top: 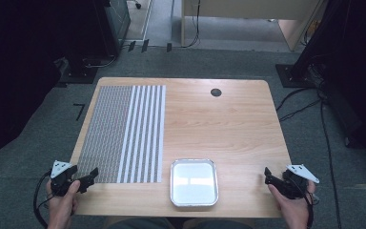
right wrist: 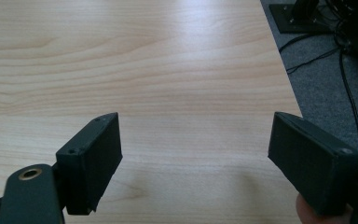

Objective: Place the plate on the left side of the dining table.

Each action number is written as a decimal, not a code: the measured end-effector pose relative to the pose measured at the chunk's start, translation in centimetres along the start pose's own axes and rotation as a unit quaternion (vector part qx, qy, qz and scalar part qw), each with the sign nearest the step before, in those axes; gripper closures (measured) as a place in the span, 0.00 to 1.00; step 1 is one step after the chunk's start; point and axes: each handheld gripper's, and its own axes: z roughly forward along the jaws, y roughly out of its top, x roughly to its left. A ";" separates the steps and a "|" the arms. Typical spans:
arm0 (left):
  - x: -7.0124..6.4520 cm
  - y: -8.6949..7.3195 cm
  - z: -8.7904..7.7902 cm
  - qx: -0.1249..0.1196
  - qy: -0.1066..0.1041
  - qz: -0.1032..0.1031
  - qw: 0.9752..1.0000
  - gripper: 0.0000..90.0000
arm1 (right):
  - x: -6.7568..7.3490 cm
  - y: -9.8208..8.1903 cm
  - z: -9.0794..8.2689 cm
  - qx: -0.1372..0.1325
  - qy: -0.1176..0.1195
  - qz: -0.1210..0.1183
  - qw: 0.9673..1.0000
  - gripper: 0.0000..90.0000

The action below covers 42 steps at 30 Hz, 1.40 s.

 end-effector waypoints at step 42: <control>-7.4 0.5 1.5 0.003 -0.053 0.031 0.998 0.15 | 5.8 0.5 -0.8 -0.028 0.048 -0.011 0.998 0.19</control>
